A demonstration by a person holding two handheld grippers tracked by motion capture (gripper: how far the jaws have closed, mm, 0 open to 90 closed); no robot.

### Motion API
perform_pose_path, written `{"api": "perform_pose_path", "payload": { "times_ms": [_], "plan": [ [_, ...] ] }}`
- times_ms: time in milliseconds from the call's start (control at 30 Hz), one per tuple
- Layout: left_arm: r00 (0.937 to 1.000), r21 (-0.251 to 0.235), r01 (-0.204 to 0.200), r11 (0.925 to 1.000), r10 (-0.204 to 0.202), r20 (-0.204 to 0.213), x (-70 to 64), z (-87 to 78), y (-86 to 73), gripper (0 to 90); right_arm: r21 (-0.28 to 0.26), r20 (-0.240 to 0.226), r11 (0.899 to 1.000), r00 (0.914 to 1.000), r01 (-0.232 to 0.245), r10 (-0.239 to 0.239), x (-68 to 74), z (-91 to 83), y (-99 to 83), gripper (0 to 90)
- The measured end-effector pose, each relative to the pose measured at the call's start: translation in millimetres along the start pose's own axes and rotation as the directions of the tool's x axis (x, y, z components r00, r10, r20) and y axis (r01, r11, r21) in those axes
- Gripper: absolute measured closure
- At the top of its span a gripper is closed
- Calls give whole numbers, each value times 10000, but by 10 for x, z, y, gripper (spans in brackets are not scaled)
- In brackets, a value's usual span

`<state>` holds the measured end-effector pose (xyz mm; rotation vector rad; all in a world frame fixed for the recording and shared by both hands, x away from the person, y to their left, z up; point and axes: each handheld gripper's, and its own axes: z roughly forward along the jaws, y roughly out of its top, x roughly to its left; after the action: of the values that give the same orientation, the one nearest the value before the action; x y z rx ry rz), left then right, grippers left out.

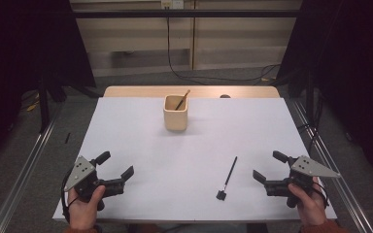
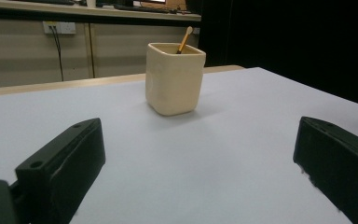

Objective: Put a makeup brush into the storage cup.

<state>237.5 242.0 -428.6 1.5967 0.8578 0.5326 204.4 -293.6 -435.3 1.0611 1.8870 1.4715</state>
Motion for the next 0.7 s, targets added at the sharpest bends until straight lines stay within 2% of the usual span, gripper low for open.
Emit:
{"api": "perform_pose_path", "payload": {
  "times_ms": [100,500,700],
  "plan": [
    [10000,74,-58,10000,58,68,-23,11,-5,21,-145,18,9997,9998,-210,211,-17,32,32,2],
    [9995,190,-239,9995,234,230,-52,19,-9,23,-421,-142,9990,9997,168,-174,-57,250,306,3],
    [9995,168,-148,9998,143,264,-56,17,-11,23,-303,-353,9992,9990,253,-264,-64,374,426,3]
  ]
}}
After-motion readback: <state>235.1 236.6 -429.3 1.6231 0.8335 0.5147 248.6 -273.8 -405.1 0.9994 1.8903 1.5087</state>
